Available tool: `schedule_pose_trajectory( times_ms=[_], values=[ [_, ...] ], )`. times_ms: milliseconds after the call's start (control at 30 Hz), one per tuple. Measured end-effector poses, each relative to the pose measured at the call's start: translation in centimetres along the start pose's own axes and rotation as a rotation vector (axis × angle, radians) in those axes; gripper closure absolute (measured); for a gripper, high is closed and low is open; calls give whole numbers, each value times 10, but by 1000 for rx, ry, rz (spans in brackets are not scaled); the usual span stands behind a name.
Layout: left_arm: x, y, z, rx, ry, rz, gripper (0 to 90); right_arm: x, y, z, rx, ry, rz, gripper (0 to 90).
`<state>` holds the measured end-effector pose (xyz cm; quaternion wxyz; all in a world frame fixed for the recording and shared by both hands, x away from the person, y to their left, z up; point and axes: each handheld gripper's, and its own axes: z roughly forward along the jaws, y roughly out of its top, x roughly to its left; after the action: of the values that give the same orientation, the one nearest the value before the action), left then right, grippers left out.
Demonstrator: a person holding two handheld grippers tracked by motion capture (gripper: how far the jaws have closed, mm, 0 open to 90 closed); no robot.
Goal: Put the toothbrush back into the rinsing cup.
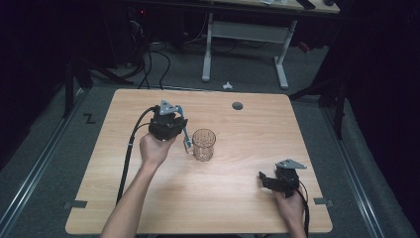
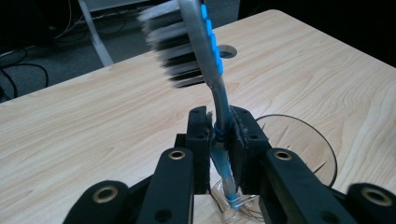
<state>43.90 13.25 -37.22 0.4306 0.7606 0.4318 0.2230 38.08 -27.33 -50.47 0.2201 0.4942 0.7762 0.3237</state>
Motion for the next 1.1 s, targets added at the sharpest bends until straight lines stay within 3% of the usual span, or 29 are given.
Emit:
schedule_pose_trajectory(
  times_ms=[1100],
  values=[
    [-7,-19,6,23,17,16,788,0,0,0,0,0,0,221]
  ],
)
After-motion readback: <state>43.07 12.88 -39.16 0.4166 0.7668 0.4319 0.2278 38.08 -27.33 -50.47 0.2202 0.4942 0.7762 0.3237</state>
